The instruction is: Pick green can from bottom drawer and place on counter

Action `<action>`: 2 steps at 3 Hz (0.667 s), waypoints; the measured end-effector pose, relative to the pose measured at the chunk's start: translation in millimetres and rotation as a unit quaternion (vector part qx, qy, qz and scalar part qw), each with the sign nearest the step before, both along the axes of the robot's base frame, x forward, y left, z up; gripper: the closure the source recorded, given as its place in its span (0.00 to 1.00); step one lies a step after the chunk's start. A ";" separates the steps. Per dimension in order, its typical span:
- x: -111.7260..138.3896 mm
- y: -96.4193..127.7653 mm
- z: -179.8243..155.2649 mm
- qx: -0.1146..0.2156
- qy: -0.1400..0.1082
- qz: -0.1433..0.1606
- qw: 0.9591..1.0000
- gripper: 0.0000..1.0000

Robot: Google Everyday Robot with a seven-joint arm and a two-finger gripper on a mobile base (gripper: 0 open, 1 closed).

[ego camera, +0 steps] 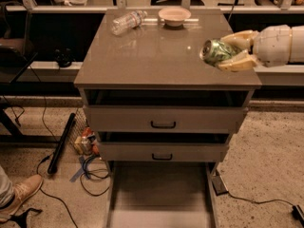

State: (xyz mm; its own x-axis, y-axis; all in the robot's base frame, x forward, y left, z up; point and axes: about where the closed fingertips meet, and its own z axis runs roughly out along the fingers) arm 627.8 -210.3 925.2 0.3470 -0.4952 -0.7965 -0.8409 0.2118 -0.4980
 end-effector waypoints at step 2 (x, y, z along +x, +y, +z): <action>59.1 32.6 -0.5 -0.004 0.042 -0.009 0.999 1.00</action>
Offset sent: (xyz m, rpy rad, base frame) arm 0.0834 0.0383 0.0056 -0.0194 0.1146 -0.0345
